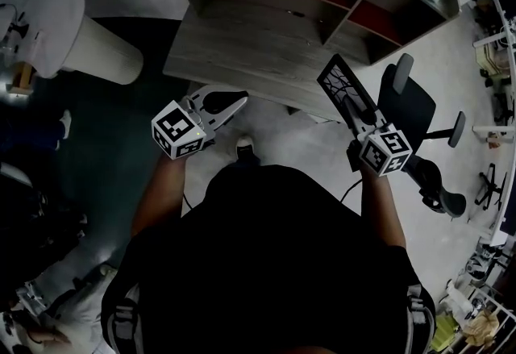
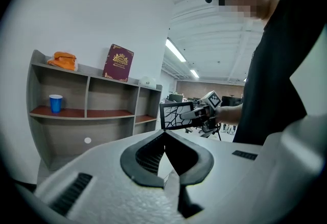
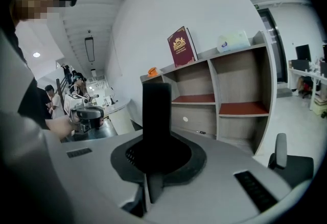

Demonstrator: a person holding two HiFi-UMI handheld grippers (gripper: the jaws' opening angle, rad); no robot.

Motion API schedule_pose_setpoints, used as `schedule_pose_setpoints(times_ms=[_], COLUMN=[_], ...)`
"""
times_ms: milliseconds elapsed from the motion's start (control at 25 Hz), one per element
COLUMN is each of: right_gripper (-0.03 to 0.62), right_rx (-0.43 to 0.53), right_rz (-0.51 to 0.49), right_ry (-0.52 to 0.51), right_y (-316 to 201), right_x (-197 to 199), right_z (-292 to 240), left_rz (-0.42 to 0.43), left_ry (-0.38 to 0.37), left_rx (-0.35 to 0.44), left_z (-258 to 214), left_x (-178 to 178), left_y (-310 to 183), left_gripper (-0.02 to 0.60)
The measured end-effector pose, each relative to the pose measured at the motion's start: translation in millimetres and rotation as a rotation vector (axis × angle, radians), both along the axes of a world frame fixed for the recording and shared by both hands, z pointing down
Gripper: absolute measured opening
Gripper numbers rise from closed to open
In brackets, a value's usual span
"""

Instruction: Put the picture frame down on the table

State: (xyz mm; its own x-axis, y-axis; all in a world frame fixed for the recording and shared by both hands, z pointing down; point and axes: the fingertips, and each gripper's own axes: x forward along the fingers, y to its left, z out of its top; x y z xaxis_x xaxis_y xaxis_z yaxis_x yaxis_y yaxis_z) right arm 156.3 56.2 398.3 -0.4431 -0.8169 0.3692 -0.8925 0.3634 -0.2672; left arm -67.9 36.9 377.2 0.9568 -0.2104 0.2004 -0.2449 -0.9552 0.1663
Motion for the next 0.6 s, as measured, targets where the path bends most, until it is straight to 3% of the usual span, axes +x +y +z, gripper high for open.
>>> schedule_pose_setpoints(times_ms=[600], right_gripper=[0.015], right_rx=[0.046], right_rz=[0.044], right_ry=[0.018], right_y=[-59.5], right_x=[-67.8], right_z=[-21.9], left_rz=[0.056], left_ry=[0.041], left_rx=[0.009], left_z=[-7.8], left_x=[-61.9], left_y=[-72.5], left_gripper=[0.017])
